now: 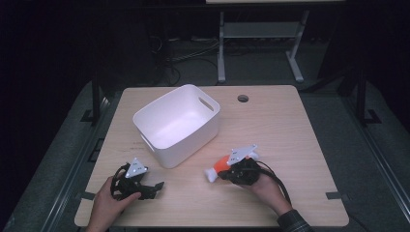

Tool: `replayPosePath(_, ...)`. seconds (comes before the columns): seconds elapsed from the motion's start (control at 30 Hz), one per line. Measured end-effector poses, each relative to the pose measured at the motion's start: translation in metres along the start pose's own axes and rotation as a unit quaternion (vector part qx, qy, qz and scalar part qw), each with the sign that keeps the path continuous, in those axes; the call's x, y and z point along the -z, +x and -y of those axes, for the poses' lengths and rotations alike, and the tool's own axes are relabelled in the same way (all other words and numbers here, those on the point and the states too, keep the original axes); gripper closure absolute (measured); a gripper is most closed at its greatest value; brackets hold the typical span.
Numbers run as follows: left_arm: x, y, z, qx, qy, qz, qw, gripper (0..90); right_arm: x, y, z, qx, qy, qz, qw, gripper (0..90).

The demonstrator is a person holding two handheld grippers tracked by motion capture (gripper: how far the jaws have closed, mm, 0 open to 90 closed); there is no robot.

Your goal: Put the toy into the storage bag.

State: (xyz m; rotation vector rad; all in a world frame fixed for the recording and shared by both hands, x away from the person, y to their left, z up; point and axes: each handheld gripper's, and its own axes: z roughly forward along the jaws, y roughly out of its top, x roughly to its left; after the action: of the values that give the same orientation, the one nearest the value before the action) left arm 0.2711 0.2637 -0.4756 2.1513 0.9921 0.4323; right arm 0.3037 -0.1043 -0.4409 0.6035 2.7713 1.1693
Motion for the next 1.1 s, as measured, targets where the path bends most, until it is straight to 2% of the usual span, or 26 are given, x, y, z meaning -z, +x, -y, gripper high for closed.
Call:
replayPosePath(0.57,0.000,0.000,0.000,-0.002,0.002,0.000,1.0000,12.8,-0.009,-0.013,-0.016,-0.011,-0.011,0.020,0.9997,89.8)
replayPosePath(0.87,0.000,0.000,0.000,-0.002,0.002,0.000,1.0000,12.8,-0.013,-0.016,-0.017,-0.020,-0.011,0.024,0.9995,89.7)
replayPosePath(1.1,0.000,0.000,0.000,-0.002,0.002,0.000,1.0000,12.8,-0.016,-0.021,-0.026,-0.021,-0.006,0.032,0.9993,89.7)
